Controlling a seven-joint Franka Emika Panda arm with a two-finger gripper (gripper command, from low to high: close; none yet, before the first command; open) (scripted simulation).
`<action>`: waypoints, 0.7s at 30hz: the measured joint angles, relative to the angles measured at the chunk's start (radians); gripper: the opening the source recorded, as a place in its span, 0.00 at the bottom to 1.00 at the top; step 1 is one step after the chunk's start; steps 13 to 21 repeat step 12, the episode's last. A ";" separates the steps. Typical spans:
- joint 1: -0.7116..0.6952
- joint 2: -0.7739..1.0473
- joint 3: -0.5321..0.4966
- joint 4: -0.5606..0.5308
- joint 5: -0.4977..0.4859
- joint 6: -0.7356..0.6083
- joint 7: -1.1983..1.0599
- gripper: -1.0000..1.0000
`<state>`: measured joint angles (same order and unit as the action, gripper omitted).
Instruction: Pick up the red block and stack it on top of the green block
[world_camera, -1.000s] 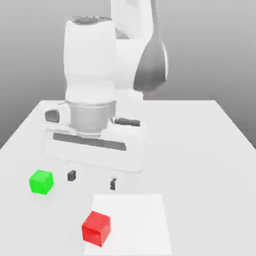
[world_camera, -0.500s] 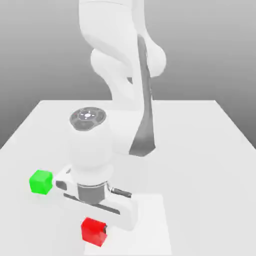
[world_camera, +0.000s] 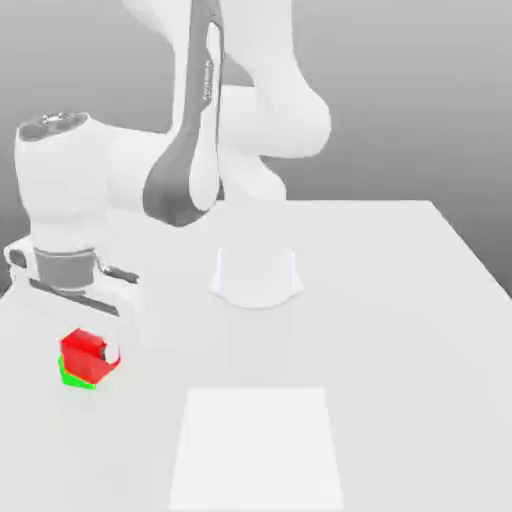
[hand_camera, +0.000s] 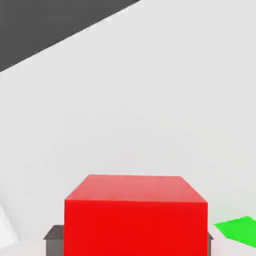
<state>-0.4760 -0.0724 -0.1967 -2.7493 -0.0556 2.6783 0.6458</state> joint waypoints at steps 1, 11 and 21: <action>-0.020 -0.026 -0.021 -0.021 -0.010 -0.004 -0.038 0.00; -0.056 0.152 -0.049 -0.060 0.135 0.206 -0.245 1.00; -0.056 0.152 -0.049 -0.060 0.135 0.206 -0.245 1.00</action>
